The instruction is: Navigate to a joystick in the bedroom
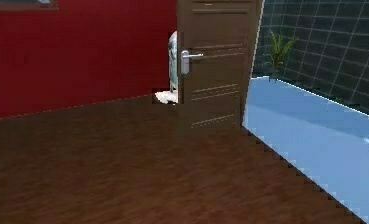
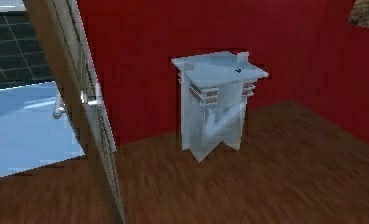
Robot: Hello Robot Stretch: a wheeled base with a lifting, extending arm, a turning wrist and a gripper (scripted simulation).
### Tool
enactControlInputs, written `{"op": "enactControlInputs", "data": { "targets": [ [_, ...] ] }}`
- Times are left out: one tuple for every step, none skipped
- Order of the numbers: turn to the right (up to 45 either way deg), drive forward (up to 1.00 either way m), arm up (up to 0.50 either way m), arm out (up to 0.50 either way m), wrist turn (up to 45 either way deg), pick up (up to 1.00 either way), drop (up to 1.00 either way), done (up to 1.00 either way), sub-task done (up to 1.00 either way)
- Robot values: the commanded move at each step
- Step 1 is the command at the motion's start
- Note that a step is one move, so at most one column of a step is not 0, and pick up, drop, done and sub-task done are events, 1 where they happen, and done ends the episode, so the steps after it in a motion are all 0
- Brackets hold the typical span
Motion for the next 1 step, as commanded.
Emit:
{"op": "enactControlInputs", "data": {
  "targets": [
    [6.0,0.00,0.00,0.00,0.0,0.00,0.00,0.00,0.00]
  ]
}}
